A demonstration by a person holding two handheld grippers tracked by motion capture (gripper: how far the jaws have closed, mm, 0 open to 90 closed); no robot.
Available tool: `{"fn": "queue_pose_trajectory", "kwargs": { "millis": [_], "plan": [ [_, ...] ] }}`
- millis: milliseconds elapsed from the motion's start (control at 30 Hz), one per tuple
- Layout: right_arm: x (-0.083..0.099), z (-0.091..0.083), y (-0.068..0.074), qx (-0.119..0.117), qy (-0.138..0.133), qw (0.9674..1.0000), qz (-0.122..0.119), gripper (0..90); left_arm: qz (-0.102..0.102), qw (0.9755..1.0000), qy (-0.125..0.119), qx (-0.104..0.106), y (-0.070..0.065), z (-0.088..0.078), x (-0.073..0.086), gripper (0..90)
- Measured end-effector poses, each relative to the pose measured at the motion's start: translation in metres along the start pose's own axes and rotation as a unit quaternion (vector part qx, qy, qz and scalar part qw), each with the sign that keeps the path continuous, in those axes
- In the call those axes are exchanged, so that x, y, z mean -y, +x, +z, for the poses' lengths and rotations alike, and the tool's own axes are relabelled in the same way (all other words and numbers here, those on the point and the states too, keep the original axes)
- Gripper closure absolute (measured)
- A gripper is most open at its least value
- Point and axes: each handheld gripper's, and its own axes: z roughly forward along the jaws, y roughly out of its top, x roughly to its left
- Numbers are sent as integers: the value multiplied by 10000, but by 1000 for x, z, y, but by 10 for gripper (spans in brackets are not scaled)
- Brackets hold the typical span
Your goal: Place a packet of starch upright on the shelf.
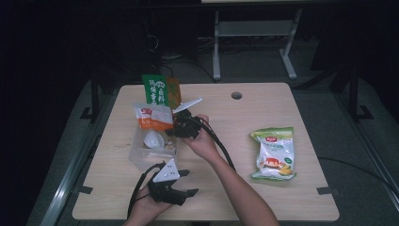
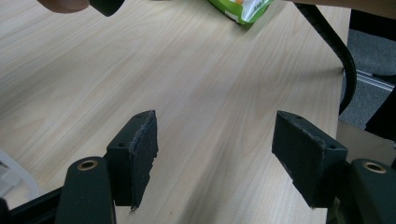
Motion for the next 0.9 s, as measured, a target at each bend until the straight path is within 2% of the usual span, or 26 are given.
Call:
{"fn": "queue_pose_trajectory", "kwargs": {
  "millis": [167, 333, 533, 900],
  "plan": [
    [-1, -2, 1, -4, -23, 10000, -55, 868, 13, 10000, 0, -9, 0, 0, 0, 310],
    [-2, -13, -1, -34, -80, 9999, -66, 833, -17, 10000, 16, -24, 1, 0, 0, 308],
    [1, -36, -3, -44, -97, 9999, -79, 793, 39, 10000, 36, -52, 1, 0, -2, 308],
    [19, -80, -15, 106, -112, 9999, -35, 758, -33, 9999, -36, -141, 6, -1, -3, 305]
  ]
}}
